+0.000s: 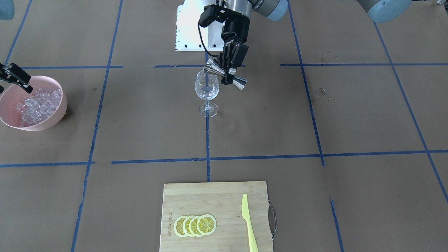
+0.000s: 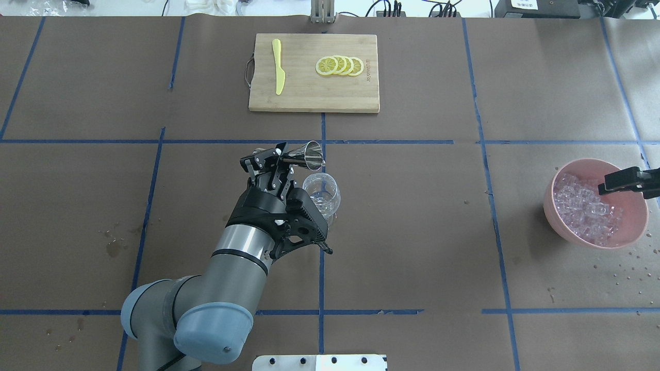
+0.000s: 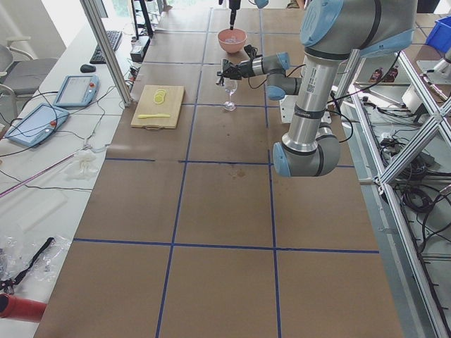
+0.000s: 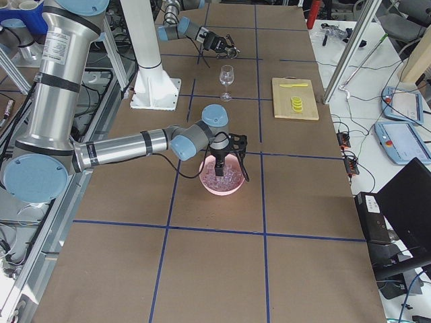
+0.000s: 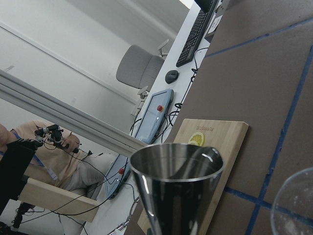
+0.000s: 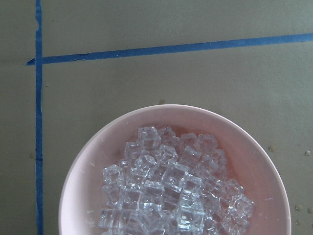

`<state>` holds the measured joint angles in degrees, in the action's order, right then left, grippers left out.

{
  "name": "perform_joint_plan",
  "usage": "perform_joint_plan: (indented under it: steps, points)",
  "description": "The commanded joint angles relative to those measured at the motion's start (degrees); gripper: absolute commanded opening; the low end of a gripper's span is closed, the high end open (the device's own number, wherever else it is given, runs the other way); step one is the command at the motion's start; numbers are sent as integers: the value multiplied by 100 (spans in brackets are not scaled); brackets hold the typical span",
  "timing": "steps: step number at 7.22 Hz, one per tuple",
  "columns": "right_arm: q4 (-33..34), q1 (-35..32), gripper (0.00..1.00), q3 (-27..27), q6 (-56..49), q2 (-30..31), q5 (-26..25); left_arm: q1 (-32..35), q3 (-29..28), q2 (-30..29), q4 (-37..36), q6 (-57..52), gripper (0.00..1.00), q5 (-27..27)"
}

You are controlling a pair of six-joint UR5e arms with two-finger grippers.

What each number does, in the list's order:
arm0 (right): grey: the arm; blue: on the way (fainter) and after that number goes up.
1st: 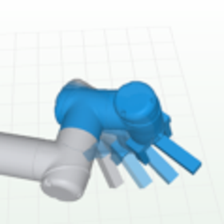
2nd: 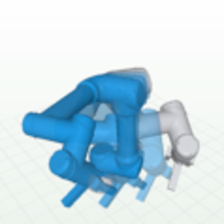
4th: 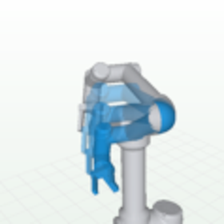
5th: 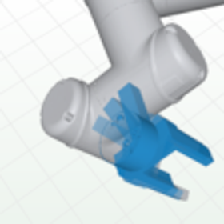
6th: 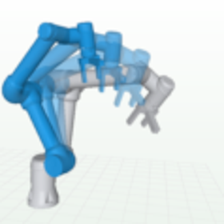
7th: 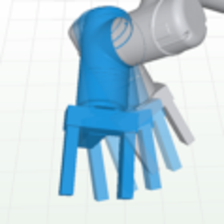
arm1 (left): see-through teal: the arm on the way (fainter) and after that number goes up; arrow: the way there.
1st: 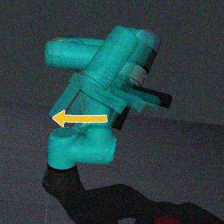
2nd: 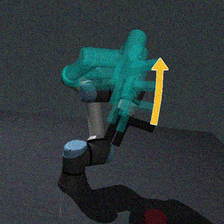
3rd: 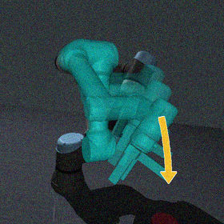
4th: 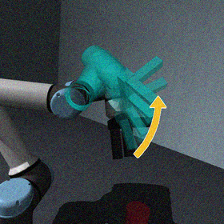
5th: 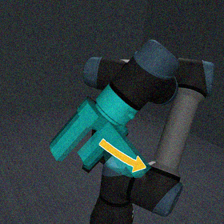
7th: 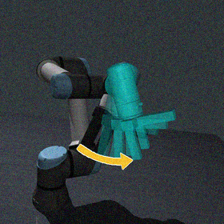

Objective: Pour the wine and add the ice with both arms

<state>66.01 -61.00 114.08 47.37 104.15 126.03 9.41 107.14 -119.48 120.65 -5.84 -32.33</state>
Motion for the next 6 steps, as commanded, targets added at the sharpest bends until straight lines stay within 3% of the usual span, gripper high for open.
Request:
perform_joint_plan:
  steps: [1, 6]
  points:
    - [0, 0, 100, 0, 0, 0, -8, -106, 0, 74, -15, -406, 0, 174]
    - [0, 0, 100, -9, 44, -9, -8, -176, 8, 135, -32, -1409, 0, 473]
